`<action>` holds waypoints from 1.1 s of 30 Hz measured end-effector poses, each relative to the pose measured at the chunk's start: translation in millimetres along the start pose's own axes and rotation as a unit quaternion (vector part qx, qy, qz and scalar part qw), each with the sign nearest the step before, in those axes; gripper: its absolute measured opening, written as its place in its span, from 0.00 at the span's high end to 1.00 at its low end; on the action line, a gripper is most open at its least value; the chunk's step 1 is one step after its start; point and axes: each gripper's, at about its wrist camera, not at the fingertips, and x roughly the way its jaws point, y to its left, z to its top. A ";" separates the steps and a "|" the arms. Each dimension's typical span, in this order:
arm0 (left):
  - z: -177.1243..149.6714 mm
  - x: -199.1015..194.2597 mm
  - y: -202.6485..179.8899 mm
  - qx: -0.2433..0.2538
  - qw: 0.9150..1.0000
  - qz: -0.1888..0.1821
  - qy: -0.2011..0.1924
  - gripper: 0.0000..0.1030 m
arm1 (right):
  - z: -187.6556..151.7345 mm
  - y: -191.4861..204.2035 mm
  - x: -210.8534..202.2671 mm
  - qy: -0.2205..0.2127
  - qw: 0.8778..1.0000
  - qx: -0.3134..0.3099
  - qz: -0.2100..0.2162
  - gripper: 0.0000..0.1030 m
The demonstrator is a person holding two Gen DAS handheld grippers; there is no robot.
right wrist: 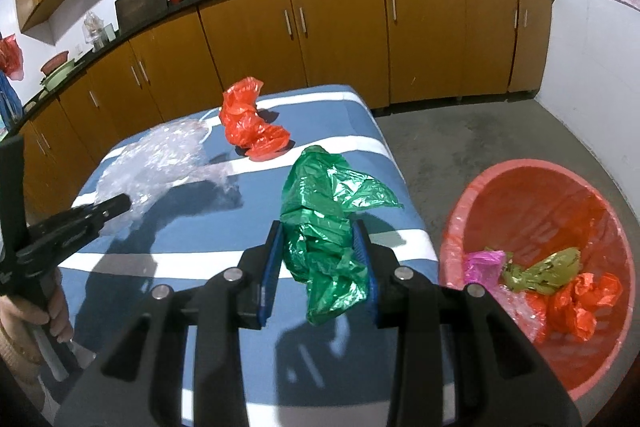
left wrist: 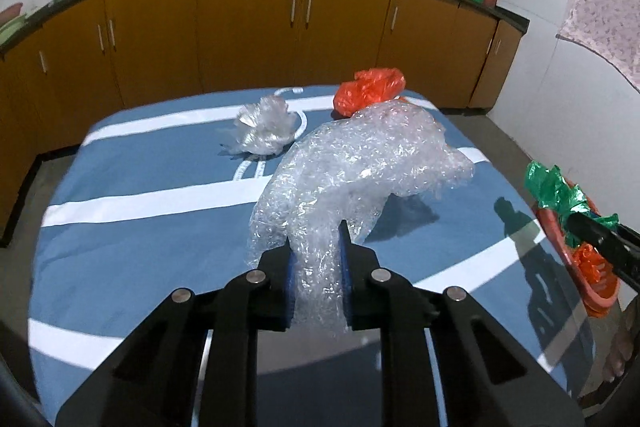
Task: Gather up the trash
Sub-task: 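Carry both held bags over the basket and open both tools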
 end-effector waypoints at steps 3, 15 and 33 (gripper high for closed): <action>2.4 -16.6 -4.8 0.001 1.000 0.000 -0.014 0.83 | 1.1 -4.0 -18.1 -0.013 1.000 0.004 -0.001 0.66; 15.9 -57.0 -51.9 0.007 0.998 -0.032 -0.058 0.83 | 7.4 -41.5 -100.3 -0.075 0.996 0.018 -0.040 0.66; 18.9 -56.5 -147.9 0.043 0.992 -0.101 -0.057 0.83 | -7.1 -134.7 -156.1 -0.107 0.984 0.073 -0.122 0.66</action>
